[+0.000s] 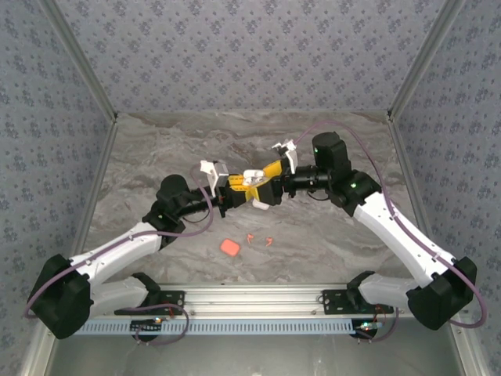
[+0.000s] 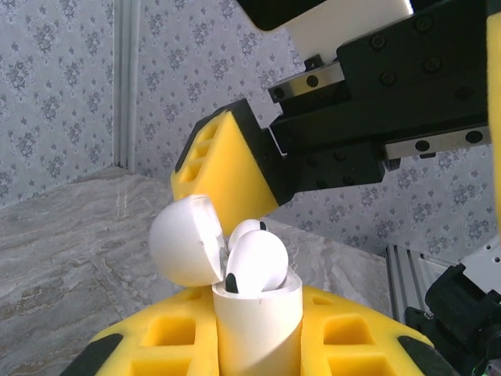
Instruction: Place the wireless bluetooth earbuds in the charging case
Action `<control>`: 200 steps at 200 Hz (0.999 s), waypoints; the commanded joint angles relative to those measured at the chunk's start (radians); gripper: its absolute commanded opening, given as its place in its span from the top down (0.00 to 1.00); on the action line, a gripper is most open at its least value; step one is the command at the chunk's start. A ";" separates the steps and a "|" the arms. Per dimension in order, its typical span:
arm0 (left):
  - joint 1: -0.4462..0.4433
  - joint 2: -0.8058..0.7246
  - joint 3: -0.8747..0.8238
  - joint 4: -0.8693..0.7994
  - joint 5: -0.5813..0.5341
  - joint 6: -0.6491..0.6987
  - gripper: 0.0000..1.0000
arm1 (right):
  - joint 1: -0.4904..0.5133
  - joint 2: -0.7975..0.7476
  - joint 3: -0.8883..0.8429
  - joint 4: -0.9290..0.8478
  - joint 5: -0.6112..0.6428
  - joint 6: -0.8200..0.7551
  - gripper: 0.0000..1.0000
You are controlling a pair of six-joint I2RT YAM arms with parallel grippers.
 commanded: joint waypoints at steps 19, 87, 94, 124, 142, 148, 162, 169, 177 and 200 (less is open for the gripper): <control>-0.003 0.010 0.044 0.015 0.015 0.004 0.96 | 0.006 -0.103 -0.028 0.071 -0.048 -0.015 0.00; -0.003 0.011 0.051 -0.047 -0.042 0.011 0.96 | -0.013 -0.154 -0.018 -0.179 0.305 -0.095 0.00; -0.002 0.014 0.058 -0.079 -0.064 0.014 0.96 | -0.018 -0.159 -0.021 -0.193 0.371 -0.092 0.00; -0.002 0.059 0.096 -0.241 -0.131 0.008 1.00 | -0.033 -0.174 -0.032 -0.250 0.589 -0.075 0.00; -0.002 0.108 0.101 -0.303 -0.154 -0.026 1.00 | -0.047 -0.181 -0.048 -0.259 0.633 -0.058 0.00; -0.002 0.125 0.100 -0.322 -0.160 -0.037 1.00 | -0.050 -0.181 -0.051 -0.261 0.643 -0.053 0.00; -0.002 0.159 0.096 -0.371 -0.203 -0.056 1.00 | -0.058 -0.179 -0.058 -0.270 0.659 -0.045 0.00; 0.000 0.173 0.094 -0.392 -0.237 -0.066 1.00 | -0.060 -0.178 -0.062 -0.274 0.665 -0.041 0.00; 0.009 0.190 0.090 -0.412 -0.267 -0.078 1.00 | -0.064 -0.177 -0.066 -0.274 0.665 -0.040 0.00; 0.091 0.260 0.092 -0.445 -0.257 -0.134 1.00 | -0.072 -0.178 -0.077 -0.267 0.643 -0.039 0.00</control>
